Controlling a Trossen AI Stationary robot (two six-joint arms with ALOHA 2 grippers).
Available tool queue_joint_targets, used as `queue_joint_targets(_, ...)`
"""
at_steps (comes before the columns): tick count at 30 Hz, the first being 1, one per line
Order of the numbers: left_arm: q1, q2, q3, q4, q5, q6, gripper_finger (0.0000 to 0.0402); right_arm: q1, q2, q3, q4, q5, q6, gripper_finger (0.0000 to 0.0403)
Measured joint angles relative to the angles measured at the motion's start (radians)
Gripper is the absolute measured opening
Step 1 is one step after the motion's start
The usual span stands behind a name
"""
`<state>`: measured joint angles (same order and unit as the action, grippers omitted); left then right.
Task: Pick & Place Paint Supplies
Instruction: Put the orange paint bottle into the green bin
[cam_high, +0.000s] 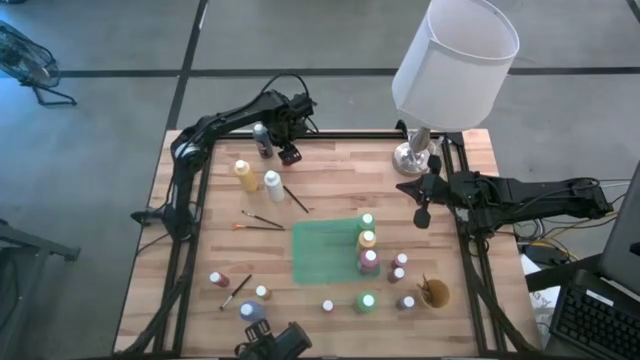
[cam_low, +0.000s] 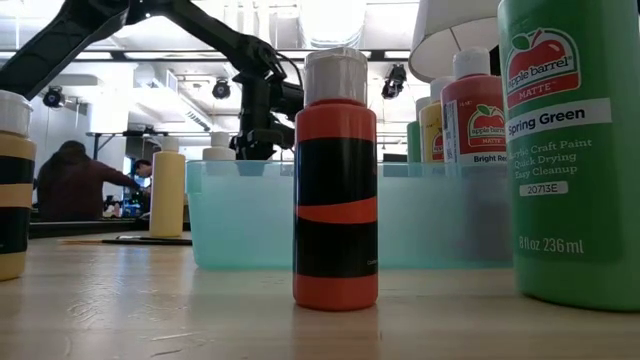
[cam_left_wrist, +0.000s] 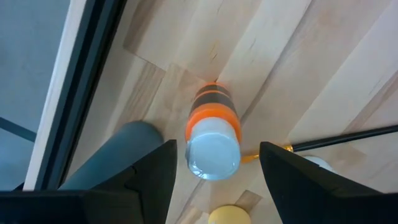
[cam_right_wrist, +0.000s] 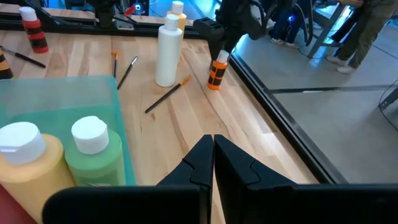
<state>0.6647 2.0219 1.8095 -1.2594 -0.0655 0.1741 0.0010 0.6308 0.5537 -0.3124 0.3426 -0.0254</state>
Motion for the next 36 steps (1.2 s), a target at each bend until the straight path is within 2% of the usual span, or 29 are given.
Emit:
queue_joint_targets(16, 0.001, -0.001, -0.066, 0.059, 0.001, 0.025, 0.0234, 0.0, 0.0, -0.002, -0.006, 0.0, -0.003, 0.0008)
queue_joint_targets(36, 0.002, -0.001, -0.053, 0.063, 0.002, 0.043, 0.023, 0.0, 0.0, -0.002, -0.005, 0.0, -0.002, 0.0008)
